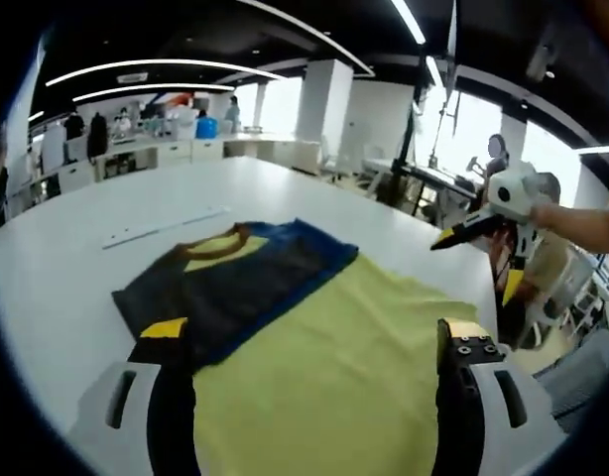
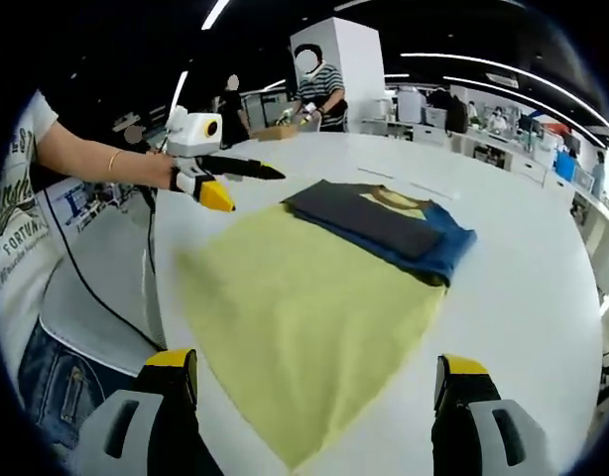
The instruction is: Fold the garment on the visible template until the final outline fits inside the template.
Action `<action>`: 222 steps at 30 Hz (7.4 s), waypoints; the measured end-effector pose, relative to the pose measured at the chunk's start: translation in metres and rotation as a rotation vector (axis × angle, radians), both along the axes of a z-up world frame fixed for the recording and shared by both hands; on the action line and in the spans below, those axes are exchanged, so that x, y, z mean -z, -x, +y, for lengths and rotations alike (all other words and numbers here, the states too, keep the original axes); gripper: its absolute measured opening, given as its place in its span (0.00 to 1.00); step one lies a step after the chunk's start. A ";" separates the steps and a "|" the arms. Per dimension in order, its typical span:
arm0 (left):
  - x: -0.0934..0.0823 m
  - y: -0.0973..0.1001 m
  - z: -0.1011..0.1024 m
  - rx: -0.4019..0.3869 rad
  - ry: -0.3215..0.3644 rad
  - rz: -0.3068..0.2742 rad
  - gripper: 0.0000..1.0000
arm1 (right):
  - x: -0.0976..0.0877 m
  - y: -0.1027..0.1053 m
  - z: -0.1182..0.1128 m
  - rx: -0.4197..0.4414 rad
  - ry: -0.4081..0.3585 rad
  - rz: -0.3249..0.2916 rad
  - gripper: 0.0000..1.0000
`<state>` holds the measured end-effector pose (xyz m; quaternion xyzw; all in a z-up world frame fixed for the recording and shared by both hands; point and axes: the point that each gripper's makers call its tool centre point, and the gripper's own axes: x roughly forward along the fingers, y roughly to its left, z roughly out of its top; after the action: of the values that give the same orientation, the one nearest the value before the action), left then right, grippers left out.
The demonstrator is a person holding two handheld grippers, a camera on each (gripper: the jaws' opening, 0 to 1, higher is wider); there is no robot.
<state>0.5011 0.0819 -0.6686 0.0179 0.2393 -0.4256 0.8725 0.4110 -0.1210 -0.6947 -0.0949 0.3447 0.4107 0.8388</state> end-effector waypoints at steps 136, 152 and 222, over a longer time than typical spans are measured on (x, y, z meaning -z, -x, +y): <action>0.058 0.195 0.098 0.236 -0.400 0.177 0.02 | 0.023 0.109 0.009 -0.189 0.067 0.142 0.00; 0.053 0.211 0.099 0.267 -0.398 0.206 0.02 | 0.017 0.118 0.008 -0.206 0.065 0.151 0.00; -0.051 0.007 0.096 0.151 -0.444 -0.140 0.02 | -0.079 -0.082 0.002 -0.027 0.127 -0.317 0.00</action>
<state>0.4940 0.1783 -0.6174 0.2566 0.2638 -0.4241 0.8275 0.4929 -0.1191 -0.6156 -0.2158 0.2319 0.3793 0.8694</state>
